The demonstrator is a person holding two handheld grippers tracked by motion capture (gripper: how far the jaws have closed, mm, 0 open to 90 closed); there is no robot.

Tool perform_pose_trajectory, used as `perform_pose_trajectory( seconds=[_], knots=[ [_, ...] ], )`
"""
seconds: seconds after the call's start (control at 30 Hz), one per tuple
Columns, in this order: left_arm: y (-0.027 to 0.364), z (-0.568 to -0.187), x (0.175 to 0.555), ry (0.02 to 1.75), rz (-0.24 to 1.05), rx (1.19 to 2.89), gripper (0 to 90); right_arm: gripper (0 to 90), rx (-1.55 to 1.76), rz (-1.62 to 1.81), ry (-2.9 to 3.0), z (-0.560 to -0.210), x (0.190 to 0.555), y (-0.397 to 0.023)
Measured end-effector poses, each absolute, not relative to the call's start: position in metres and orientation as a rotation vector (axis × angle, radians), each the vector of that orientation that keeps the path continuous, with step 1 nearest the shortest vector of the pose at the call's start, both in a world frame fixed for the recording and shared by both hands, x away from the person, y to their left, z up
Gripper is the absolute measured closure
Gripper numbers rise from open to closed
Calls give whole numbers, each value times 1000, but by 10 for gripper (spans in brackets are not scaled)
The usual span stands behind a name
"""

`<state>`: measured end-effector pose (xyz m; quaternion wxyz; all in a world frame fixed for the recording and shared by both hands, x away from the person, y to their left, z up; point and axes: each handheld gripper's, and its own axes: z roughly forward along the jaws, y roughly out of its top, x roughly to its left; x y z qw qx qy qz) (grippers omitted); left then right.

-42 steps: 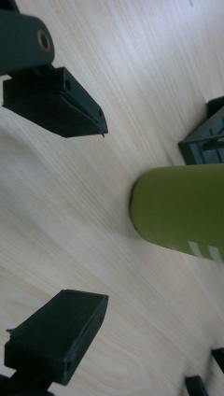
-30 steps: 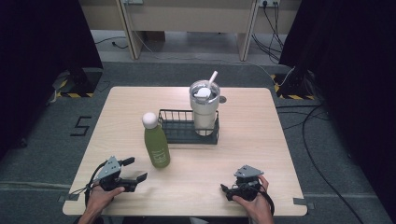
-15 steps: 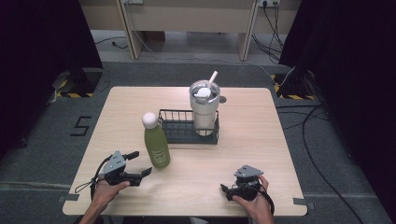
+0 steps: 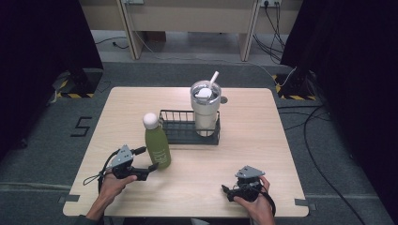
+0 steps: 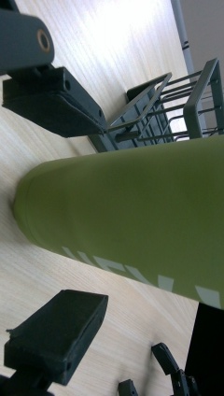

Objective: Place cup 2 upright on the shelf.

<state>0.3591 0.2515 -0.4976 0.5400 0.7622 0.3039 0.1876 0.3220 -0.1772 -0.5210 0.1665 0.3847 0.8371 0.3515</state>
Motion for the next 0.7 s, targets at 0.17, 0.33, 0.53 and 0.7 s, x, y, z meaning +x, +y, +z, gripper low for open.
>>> perform_pose_trajectory(
  seconds=[0.17,0.33,0.53,0.7],
  knots=[
    [247,-493,361,724,446,1801,149,94,1096,1000,2383,-521,322,-177],
    [243,-491,366,720,449,1787,149,94,1095,1000,2383,-521,322,-177],
    [235,-489,372,713,461,1788,149,89,1101,1001,2383,-521,322,-177],
    [229,-486,374,709,473,1784,149,89,1101,1001,2383,-521,322,-177]
  ],
)
